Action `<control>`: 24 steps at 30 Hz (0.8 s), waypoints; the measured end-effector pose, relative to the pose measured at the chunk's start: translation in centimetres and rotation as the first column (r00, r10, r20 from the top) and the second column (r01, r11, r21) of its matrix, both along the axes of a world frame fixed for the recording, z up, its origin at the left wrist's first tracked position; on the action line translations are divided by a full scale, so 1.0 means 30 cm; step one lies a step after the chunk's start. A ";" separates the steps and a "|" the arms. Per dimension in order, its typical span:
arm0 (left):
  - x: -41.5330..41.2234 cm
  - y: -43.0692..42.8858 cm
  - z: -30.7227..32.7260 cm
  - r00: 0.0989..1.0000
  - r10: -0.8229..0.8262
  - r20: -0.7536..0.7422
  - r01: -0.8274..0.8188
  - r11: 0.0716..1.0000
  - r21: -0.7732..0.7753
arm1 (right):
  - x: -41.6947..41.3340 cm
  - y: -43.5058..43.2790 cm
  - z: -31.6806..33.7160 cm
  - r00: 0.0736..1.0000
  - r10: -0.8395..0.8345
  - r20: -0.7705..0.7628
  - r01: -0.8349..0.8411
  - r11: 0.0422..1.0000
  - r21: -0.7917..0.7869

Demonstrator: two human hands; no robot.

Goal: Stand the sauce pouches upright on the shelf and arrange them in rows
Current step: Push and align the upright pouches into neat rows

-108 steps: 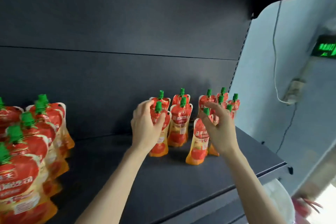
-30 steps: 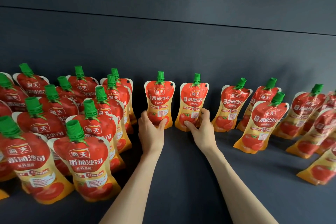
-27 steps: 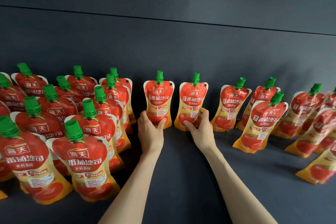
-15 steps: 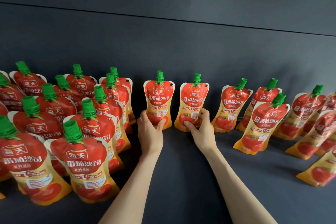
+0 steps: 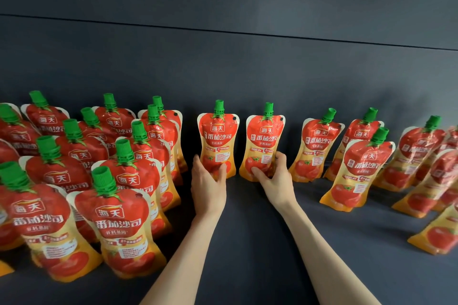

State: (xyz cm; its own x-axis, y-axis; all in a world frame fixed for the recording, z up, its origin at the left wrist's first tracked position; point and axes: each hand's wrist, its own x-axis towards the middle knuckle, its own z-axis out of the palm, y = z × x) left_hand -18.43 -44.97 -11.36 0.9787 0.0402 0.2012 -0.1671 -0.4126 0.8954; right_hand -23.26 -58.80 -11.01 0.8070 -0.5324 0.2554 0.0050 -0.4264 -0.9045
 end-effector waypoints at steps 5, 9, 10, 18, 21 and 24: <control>-0.065 0.023 0.015 1.000 -0.019 0.007 0.019 1.000 -0.019 | -0.058 0.002 0.024 0.999 -0.038 -0.020 0.037 0.999 -0.019; -0.145 0.005 0.052 0.991 -0.107 0.086 0.112 0.992 -0.052 | -0.172 -0.021 0.068 0.996 -0.091 -0.011 0.088 0.988 -0.130; -0.170 -0.017 0.073 0.978 -0.162 0.130 0.169 0.984 -0.050 | -0.207 -0.035 0.090 0.995 -0.102 0.008 0.102 0.985 -0.140; -0.366 -0.344 0.296 0.812 -0.452 0.368 0.507 0.860 -0.063 | -0.563 -0.272 0.348 0.928 -0.263 0.263 0.328 0.912 -0.246; -0.411 -0.493 0.340 0.763 -0.450 0.464 0.495 0.868 0.029 | -0.686 -0.378 0.419 0.886 -0.310 0.345 0.432 0.824 -0.367; -0.424 -0.620 0.350 0.810 -0.394 0.433 0.358 0.919 0.166 | -0.768 -0.482 0.449 0.891 -0.290 0.348 0.431 0.781 -0.452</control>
